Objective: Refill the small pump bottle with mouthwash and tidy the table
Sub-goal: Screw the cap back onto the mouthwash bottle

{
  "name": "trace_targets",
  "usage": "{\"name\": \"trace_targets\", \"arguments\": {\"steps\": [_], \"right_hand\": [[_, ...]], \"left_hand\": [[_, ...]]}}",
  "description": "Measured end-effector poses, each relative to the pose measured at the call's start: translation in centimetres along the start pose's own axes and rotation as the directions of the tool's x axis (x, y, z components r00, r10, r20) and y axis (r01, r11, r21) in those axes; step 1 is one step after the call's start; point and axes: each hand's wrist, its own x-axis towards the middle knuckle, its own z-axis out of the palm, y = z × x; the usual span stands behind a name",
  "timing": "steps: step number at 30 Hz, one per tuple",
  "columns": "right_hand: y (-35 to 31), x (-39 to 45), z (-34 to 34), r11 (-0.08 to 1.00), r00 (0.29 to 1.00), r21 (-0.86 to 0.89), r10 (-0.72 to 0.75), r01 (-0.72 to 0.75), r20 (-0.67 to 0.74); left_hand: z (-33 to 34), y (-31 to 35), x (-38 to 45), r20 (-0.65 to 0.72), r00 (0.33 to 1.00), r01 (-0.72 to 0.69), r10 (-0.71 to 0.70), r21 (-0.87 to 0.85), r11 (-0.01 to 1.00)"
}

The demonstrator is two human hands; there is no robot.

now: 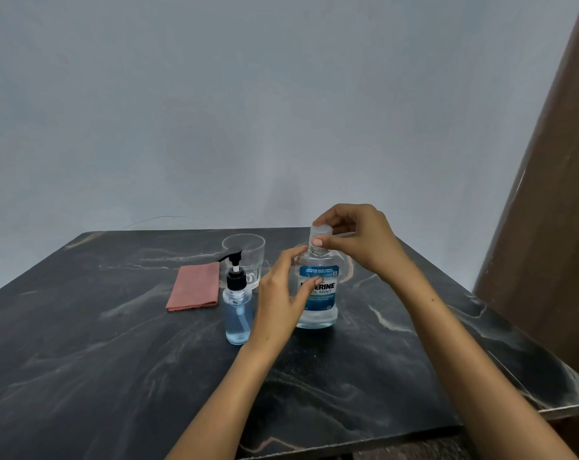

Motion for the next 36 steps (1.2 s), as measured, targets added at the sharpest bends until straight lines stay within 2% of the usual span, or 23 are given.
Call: {"name": "trace_targets", "arguments": {"steps": [5, 10, 14, 17, 19, 22, 25, 28, 31, 34, 36], "right_hand": [[0.5, -0.9, 0.7, 0.998, 0.997, -0.031, -0.053, 0.052, -0.058], [1.8, -3.0, 1.3, 0.995, 0.993, 0.065, -0.067, 0.073, -0.094], [3.1, -5.1, 1.8, 0.999, 0.968, 0.043, -0.02, 0.031, -0.25], [3.8, -7.3, 2.4, 0.998, 0.944, -0.036, -0.057, 0.048, -0.326], [4.2, -8.8, 2.8, 0.998, 0.956, -0.045, -0.058, 0.047, -0.287], [4.5, -10.4, 3.7, 0.993, 0.992, -0.114, -0.035, 0.021, -0.123], [4.3, -11.1, 4.5, 0.98, 0.999, -0.192, -0.043, 0.045, 0.011], [3.9, -11.2, 5.0, 0.974, 0.996, -0.215, -0.054, 0.069, 0.071], [3.4, -11.0, 5.5, 0.965, 0.993, -0.246, -0.064, 0.086, 0.095], [2.9, -10.7, 6.2, 0.962, 0.989, -0.248, -0.088, 0.116, 0.121], [2.5, -10.3, 6.9, 0.962, 0.984, -0.239, -0.095, 0.129, 0.149]], "left_hand": [[0.0, -0.1, 0.0, -0.001, 1.0, -0.004, 0.004, -0.015, 1.0], [-0.2, 0.1, -0.2, 0.007, 1.0, -0.009, 0.01, -0.038, 0.999], [-0.2, 0.0, -0.3, 0.004, 1.0, -0.006, 0.006, -0.055, 0.998], [-0.2, 0.1, -0.3, 0.014, 1.0, 0.022, -0.021, -0.109, 0.994], [-0.1, 0.2, -0.2, 0.017, 0.999, 0.035, -0.033, -0.146, 0.989], [0.1, 0.4, 0.4, 0.038, 0.999, -0.001, 0.005, -0.109, 0.994], [0.6, 1.1, 1.1, 0.12, 0.993, 0.008, 0.004, -0.099, 0.995], [0.5, 1.9, 1.1, 0.19, 0.982, 0.013, 0.002, -0.081, 0.997], [-0.4, 2.2, 0.4, 0.201, 0.979, -0.025, 0.021, 0.018, 1.0], [-2.1, 2.9, -1.0, 0.149, 0.987, -0.077, 0.065, 0.077, 0.994], [-3.8, 3.2, -2.2, 0.02, 0.98, -0.2, 0.199, 0.121, 0.972]]}}
